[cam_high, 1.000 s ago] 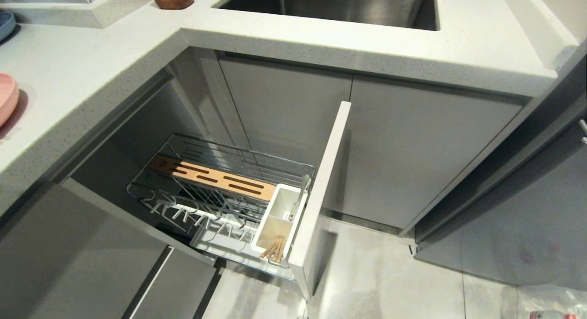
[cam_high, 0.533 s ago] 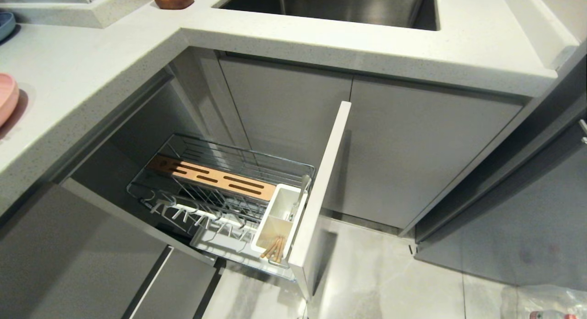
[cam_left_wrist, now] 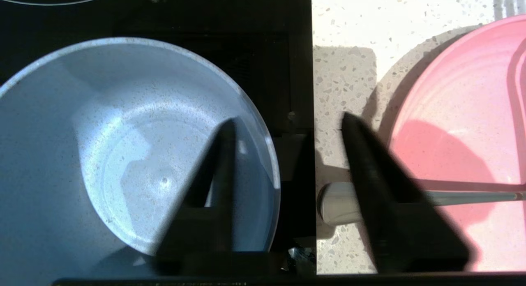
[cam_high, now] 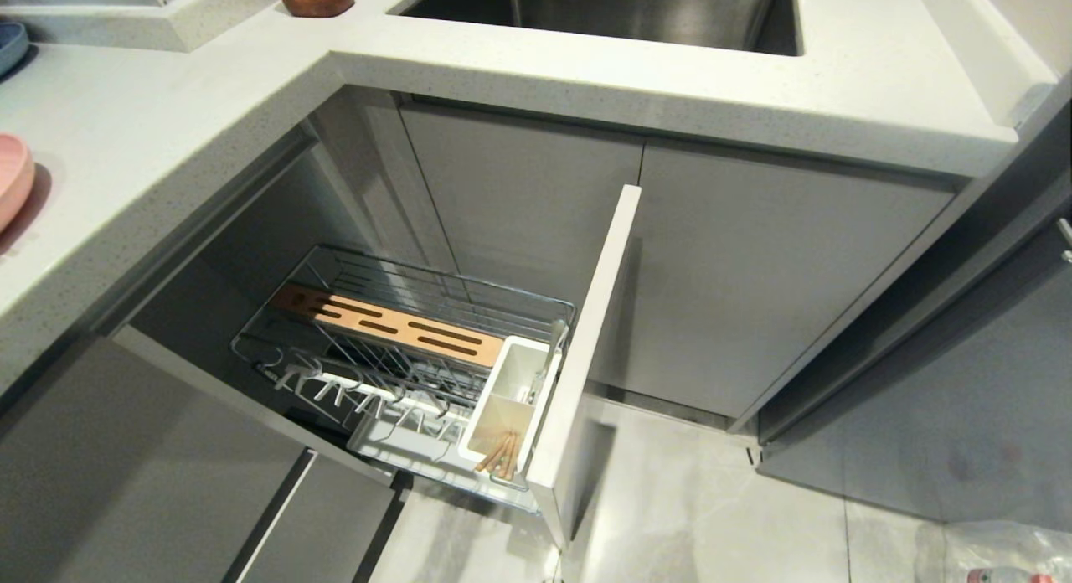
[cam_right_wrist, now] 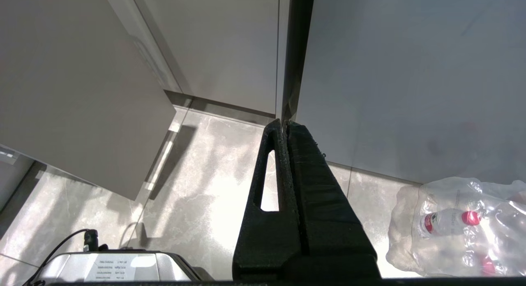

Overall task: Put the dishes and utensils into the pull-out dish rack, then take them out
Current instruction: Pick up the bowl and place it in the cupboard

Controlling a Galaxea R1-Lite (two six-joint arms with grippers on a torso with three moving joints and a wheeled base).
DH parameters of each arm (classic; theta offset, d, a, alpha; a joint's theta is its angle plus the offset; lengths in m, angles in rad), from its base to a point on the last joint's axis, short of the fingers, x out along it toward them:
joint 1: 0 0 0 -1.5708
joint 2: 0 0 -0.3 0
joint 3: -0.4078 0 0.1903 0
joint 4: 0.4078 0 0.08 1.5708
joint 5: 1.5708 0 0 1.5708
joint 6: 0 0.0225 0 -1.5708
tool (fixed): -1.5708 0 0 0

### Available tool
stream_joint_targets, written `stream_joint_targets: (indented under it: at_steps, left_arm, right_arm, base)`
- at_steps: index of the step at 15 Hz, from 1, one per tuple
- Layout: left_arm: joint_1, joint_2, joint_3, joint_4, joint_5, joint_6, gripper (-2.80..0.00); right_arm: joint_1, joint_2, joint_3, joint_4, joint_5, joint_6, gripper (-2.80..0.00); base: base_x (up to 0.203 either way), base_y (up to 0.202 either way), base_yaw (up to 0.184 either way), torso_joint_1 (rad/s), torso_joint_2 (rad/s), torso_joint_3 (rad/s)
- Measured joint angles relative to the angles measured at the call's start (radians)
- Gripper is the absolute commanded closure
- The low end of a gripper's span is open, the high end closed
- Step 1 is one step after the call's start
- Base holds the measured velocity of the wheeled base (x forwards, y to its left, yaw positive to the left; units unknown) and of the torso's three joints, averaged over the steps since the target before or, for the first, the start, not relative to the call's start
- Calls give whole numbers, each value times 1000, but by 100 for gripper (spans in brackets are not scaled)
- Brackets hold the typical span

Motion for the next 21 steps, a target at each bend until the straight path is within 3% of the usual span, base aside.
stream_joint_targets:
  at_steps: [9, 12, 14, 17, 21]
  left_arm:
    - [-1, -55, 1, -48, -13, 4, 0]
    - [-23, -130, -2, -69, -30, 40, 0]
    - [-85, -189, 4, -64, -36, 89, 0]
    - [-245, -257, 6, -81, -32, 110, 0]
    - [-584, -313, 12, -112, 10, 99, 0]
  right_arm:
    - [0, 0, 0, 0, 0, 0, 0]
    - [0, 0, 0, 0, 0, 0, 0]
    - [0, 0, 0, 0, 0, 0, 0]
    - [0, 0, 0, 0, 0, 0, 0]
    - [0, 0, 0, 0, 0, 0, 0]
  base:
    - [0, 0, 0, 0, 0, 0]
    - [0, 0, 0, 0, 0, 0]
    - [0, 0, 0, 0, 0, 0]
    - [0, 0, 0, 0, 0, 0]
    - [0, 0, 0, 0, 0, 0]
